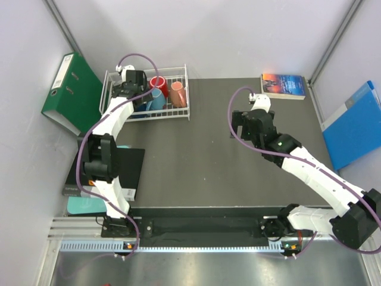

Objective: Unload the cups from the dish rack

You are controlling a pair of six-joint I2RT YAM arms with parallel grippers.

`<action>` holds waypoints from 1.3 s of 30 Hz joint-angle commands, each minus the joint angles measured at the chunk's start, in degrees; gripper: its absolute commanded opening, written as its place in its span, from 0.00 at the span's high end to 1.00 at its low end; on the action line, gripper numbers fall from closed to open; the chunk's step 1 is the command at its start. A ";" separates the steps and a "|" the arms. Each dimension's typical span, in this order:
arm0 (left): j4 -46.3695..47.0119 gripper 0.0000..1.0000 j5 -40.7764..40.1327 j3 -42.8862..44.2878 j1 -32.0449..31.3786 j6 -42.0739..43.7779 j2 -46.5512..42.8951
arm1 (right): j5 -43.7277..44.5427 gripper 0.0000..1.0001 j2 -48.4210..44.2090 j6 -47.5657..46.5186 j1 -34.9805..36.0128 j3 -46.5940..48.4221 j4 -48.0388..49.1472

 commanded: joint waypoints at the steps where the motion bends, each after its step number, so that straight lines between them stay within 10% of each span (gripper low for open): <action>1: -1.55 0.01 -2.39 4.32 1.38 -1.88 3.79 | -0.18 0.00 0.54 -0.45 -0.33 1.37 1.26; 39: -9.55 0.01 -3.01 13.90 3.14 -5.48 19.98 | 1.58 0.00 2.91 -0.71 -0.24 0.58 0.64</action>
